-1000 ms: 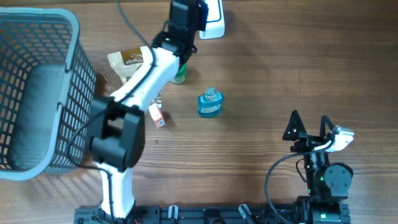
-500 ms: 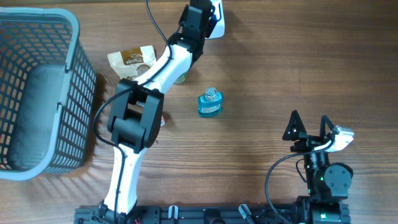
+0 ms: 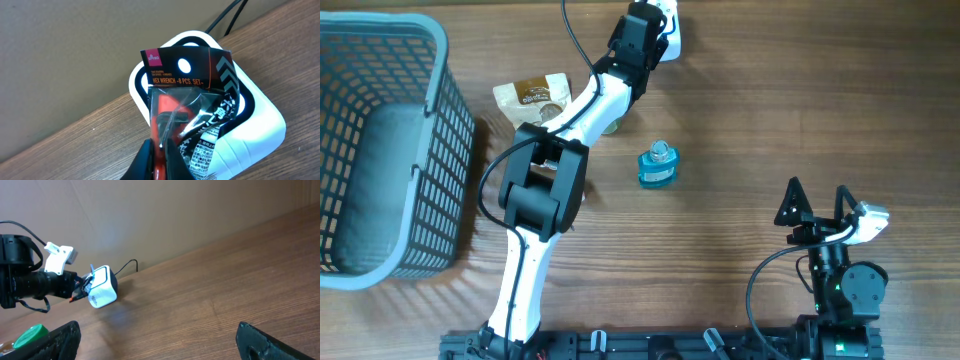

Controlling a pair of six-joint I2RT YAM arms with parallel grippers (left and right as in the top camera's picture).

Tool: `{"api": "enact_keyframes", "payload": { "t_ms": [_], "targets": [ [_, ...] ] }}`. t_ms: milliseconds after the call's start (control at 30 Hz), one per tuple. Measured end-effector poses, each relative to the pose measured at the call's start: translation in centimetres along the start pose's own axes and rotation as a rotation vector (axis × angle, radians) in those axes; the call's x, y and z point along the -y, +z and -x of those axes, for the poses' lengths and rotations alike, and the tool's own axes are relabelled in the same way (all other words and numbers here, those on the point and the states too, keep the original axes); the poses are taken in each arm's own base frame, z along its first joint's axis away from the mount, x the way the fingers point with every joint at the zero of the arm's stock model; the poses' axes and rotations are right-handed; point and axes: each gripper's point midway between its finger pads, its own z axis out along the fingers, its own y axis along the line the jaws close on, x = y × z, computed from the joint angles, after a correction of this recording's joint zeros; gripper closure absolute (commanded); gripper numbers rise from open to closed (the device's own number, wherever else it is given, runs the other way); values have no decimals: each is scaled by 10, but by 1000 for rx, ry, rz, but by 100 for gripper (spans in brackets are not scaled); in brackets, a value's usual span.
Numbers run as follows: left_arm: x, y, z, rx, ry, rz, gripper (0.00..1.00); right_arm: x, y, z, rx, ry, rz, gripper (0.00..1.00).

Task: Scan the item barcode
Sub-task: 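Hold the hex wrench packet in front of the white scanner, then swing the packet rightward and pass it to the right gripper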

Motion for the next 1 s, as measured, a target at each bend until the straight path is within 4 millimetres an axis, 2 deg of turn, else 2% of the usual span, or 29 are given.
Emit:
{"api": "enact_keyframes", "payload": {
  "t_ms": [100,300,467,733,1000],
  "targets": [
    [3,-3,-4,-34,69,22,96,0,0,0,0,0,0,0],
    [26,-12,3,-67,178,7,96,0,0,0,0,0,0,0],
    [9,-20,16,-105,273,39,96,0,0,0,0,0,0,0],
    [4,-22,-8,-207,380,20,96,0,0,0,0,0,0,0],
    [-1,-20,0,-179,401,43,96,0,0,0,0,0,0,0]
  ]
}}
